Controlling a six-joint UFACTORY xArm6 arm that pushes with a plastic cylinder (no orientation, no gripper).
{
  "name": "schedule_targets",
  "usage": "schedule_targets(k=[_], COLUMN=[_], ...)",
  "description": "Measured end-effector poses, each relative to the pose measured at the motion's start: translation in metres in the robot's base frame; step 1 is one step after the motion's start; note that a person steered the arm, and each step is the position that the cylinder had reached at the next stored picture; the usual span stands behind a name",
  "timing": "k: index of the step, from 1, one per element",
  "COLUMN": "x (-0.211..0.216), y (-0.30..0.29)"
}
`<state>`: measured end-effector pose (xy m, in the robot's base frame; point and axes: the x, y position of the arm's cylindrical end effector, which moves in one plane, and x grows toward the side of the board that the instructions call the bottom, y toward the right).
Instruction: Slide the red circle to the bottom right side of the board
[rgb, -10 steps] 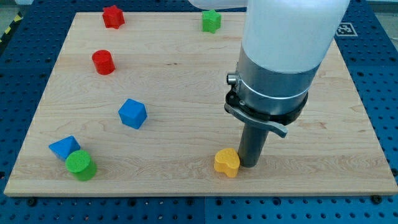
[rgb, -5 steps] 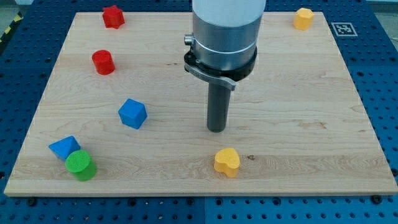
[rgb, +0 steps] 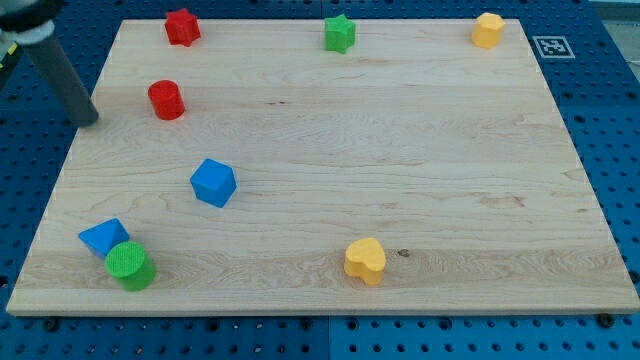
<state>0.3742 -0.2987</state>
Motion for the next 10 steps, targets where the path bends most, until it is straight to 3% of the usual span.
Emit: schedule_targets(k=[3,5,7,10], x=[-0.019,-0.002,0.006,0.077], y=[0.083,0.122,0.205,0.309])
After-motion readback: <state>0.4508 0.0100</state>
